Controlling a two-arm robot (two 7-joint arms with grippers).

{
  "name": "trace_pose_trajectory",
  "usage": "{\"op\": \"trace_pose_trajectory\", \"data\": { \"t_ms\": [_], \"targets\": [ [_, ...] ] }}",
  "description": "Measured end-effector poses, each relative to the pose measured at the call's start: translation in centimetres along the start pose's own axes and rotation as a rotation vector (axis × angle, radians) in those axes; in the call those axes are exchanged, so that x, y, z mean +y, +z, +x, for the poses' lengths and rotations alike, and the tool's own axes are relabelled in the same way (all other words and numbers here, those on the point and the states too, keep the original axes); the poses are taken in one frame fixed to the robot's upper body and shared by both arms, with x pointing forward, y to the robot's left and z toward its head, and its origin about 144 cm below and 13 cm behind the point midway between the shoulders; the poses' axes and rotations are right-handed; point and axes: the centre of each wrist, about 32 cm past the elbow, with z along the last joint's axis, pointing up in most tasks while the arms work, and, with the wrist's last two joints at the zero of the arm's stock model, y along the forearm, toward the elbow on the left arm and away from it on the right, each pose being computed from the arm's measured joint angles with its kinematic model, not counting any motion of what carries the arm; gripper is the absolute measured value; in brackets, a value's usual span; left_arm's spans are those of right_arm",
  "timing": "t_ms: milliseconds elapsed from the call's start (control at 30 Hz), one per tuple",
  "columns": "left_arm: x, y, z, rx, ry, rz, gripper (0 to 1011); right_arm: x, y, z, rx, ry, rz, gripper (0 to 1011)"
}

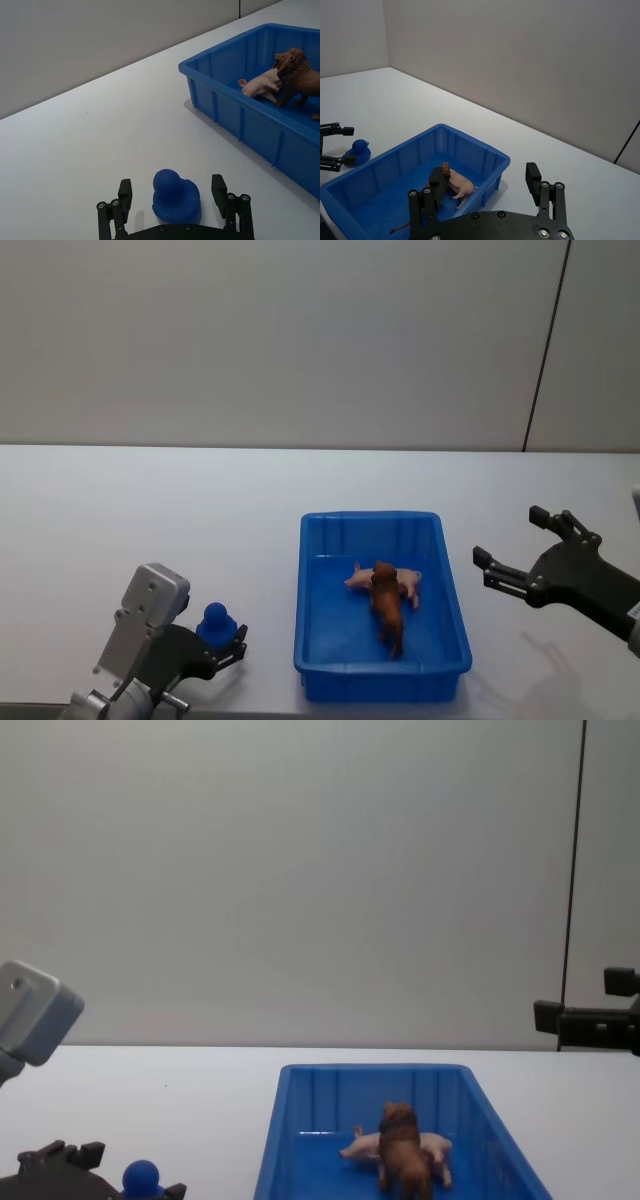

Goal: Pick up the two dolls from the table and place them into the box.

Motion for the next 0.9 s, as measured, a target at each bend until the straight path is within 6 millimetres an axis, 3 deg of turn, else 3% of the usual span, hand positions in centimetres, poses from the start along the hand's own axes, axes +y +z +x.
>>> {"op": "trace_pose_trajectory", "data": {
  "t_ms": [400, 700, 833, 900],
  "targets": [
    [-1.1, -0.8, 0.1, 0.02, -0.025, -0.011, 999, 0.0, 0.0, 0.0, 0.0, 0.0, 0.0, 1001],
    [-1.7, -1.1, 0.2, 0.029, -0.055, 0.018, 781, 0.0, 0.0, 0.0, 0.0, 0.0, 0.0, 1001],
    [-2.0, -1.0, 0.2, 0.03, -0.07, 0.039, 617, 0.0, 0.0, 0.0, 0.0, 0.0, 0.0, 1001],
    [-2.0, -1.0, 0.2, 0.03, -0.074, 0.043, 599, 0.0, 0.0, 0.0, 0.0, 0.0, 0.0, 1001]
  ]
}}
